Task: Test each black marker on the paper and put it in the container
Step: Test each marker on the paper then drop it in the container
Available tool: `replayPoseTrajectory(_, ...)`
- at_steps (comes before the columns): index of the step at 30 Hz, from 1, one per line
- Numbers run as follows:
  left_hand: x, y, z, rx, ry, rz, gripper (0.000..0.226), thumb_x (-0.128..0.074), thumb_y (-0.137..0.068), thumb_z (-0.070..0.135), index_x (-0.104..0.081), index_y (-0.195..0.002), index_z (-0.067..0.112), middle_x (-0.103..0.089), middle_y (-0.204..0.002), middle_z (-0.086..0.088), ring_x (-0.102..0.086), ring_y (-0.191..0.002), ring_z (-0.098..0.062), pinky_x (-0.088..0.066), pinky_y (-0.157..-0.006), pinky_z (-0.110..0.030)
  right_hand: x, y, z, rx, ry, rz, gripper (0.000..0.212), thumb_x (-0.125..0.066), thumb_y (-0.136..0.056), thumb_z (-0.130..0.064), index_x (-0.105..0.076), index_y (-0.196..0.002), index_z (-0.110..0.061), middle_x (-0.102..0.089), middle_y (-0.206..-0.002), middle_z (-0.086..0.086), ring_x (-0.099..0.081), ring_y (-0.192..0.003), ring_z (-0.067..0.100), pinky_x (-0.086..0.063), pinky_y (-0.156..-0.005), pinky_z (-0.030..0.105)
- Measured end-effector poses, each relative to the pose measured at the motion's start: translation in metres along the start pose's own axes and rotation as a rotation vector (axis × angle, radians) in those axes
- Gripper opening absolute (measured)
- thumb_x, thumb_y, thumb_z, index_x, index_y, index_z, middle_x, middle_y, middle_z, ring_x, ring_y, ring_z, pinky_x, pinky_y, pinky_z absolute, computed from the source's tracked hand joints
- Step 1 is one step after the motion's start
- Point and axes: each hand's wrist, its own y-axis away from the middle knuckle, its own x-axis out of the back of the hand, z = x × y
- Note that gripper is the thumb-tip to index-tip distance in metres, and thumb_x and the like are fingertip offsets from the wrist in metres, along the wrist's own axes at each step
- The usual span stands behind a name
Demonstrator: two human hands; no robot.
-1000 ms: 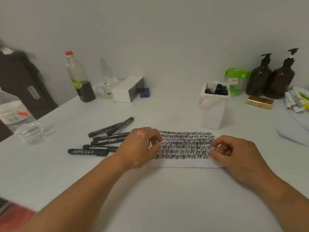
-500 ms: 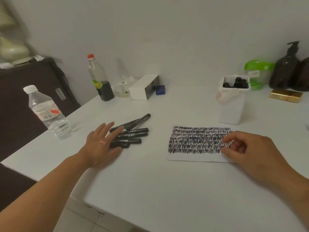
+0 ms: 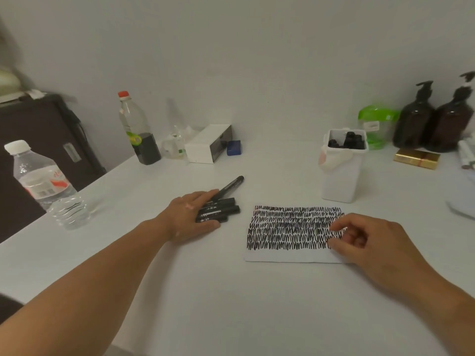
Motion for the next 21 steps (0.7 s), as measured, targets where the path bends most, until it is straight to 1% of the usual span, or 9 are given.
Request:
replayPoseTrajectory(2,-0.004,-0.009,0.017,-0.039,-0.005,0.014,0.085,-0.051,-0.086,0.071,-0.013,-0.156,0.040,-0.039,-0.154,0.006,-0.042,-0.136,-0.020,-0.034,-0.115,-0.040,-0.001,0.000,0.000,-0.014,0.029,-0.027,0.017,-0.084,-0.075,-0.033,-0.072,-0.085,-0.041,-0.067,-0.070,-0.017,-0.058,-0.063,0.006,-0.044,-0.063,0.015)
replayPoseTrajectory(5,-0.008,-0.021,0.037,-0.081,-0.005,0.018,0.086,-0.049,-0.085,0.073,-0.012,-0.155,0.041,-0.037,-0.155,0.007,-0.040,-0.136,-0.019,-0.033,-0.114,-0.042,0.000,0.001,0.002,-0.038,0.169,-0.125,0.018,-0.081,-0.077,-0.039,-0.073,-0.092,-0.044,-0.066,-0.080,-0.028,-0.061,-0.071,0.001,-0.046,-0.063,0.015)
replayPoseTrajectory(8,-0.011,-0.028,0.047,-0.107,-0.012,0.033,0.088,-0.050,-0.085,0.073,-0.012,-0.156,0.039,-0.036,-0.156,0.007,-0.039,-0.138,-0.020,-0.034,-0.113,-0.045,0.007,-0.001,0.003,-0.077,0.328,-0.216,0.008,-0.075,-0.077,-0.045,-0.071,-0.084,-0.048,-0.061,-0.083,-0.039,-0.061,-0.071,-0.004,-0.053,-0.068,0.023)
replayPoseTrajectory(10,-0.010,-0.027,0.049,-0.106,-0.009,0.058,0.092,-0.053,-0.082,0.075,-0.013,-0.156,0.038,-0.030,-0.160,0.004,-0.031,-0.145,-0.021,-0.029,-0.117,-0.048,0.012,-0.002,0.004,-0.096,0.368,-0.234,0.004,-0.072,-0.075,-0.048,-0.069,-0.077,-0.049,-0.061,-0.081,-0.039,-0.061,-0.069,-0.003,-0.054,-0.069,0.026)
replayPoseTrajectory(12,-0.006,-0.021,0.050,-0.125,0.017,0.131,0.090,-0.060,-0.078,0.073,-0.027,-0.152,0.034,-0.031,-0.158,0.000,-0.028,-0.146,-0.022,-0.026,-0.119,-0.047,0.015,-0.002,0.007,-0.103,0.366,-0.240,0.004,-0.072,-0.074,-0.048,-0.069,-0.077,-0.048,-0.062,-0.079,-0.038,-0.061,-0.069,-0.003,-0.055,-0.069,0.027)
replayPoseTrajectory(14,-0.002,-0.011,0.051,-0.194,0.022,0.240,0.067,-0.068,-0.077,0.062,-0.050,-0.132,0.029,-0.044,-0.144,-0.001,-0.040,-0.132,-0.022,-0.037,-0.110,-0.041,0.016,-0.001,0.008,-0.101,0.347,-0.240,0.005,-0.073,-0.075,-0.046,-0.069,-0.078,-0.047,-0.063,-0.078,-0.036,-0.061,-0.070,-0.004,-0.054,-0.067,0.025)
replayPoseTrajectory(17,0.000,0.006,0.059,-0.235,-0.030,0.313,0.030,-0.069,-0.078,0.045,-0.065,-0.099,0.025,-0.055,-0.112,0.003,-0.049,-0.099,-0.018,-0.047,-0.085,-0.036,0.016,-0.003,0.007,-0.099,0.284,-0.202,0.007,-0.076,-0.075,-0.043,-0.071,-0.078,-0.046,-0.064,-0.076,-0.033,-0.060,-0.071,-0.005,-0.050,-0.062,0.021)
replayPoseTrajectory(19,-0.002,0.012,0.065,-0.233,-0.056,0.331,0.020,-0.070,-0.080,0.035,-0.069,-0.092,0.020,-0.059,-0.097,0.000,-0.051,-0.086,-0.022,-0.046,-0.075,-0.035,0.014,-0.003,0.007,-0.100,0.262,-0.182,0.008,-0.077,-0.074,-0.042,-0.071,-0.079,-0.045,-0.066,-0.074,-0.030,-0.061,-0.069,-0.004,-0.050,-0.062,0.023)
replayPoseTrajectory(21,-0.004,0.017,0.072,-0.245,-0.062,0.354,0.014,-0.071,-0.081,0.028,-0.071,-0.088,0.017,-0.062,-0.088,-0.001,-0.053,-0.081,-0.023,-0.045,-0.072,-0.034,0.013,-0.003,0.007,-0.101,0.254,-0.182,0.008,-0.078,-0.075,-0.041,-0.072,-0.079,-0.045,-0.066,-0.074,-0.029,-0.061,-0.068,-0.002,-0.051,-0.061,0.024)
